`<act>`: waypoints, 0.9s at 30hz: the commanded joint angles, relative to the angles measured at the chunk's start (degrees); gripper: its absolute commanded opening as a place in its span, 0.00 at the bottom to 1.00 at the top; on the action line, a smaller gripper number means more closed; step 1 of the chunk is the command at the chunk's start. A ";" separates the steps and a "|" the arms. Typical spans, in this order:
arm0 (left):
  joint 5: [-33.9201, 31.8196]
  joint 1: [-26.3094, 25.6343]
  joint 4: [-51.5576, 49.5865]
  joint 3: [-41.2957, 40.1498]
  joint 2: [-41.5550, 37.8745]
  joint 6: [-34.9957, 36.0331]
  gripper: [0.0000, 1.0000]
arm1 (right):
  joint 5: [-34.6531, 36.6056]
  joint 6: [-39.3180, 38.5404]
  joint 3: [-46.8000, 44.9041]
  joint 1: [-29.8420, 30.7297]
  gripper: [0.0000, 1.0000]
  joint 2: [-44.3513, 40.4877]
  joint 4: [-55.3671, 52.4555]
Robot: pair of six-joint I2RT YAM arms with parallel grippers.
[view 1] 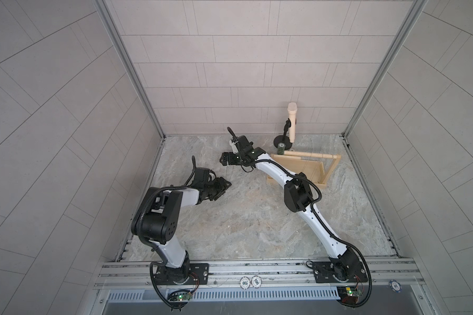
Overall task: Take the necklace off the jewelry display stand
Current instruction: Place the necklace at the center of the board.
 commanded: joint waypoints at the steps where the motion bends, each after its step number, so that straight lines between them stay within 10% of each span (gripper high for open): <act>1: -2.57 -0.19 -7.69 -3.68 1.08 0.22 0.63 | -0.31 0.66 0.31 0.03 1.00 -4.38 -1.37; 27: -4.46 -0.20 -5.16 -12.50 -10.77 -7.72 0.63 | 0.41 -3.31 -5.77 0.84 1.00 -14.17 -7.01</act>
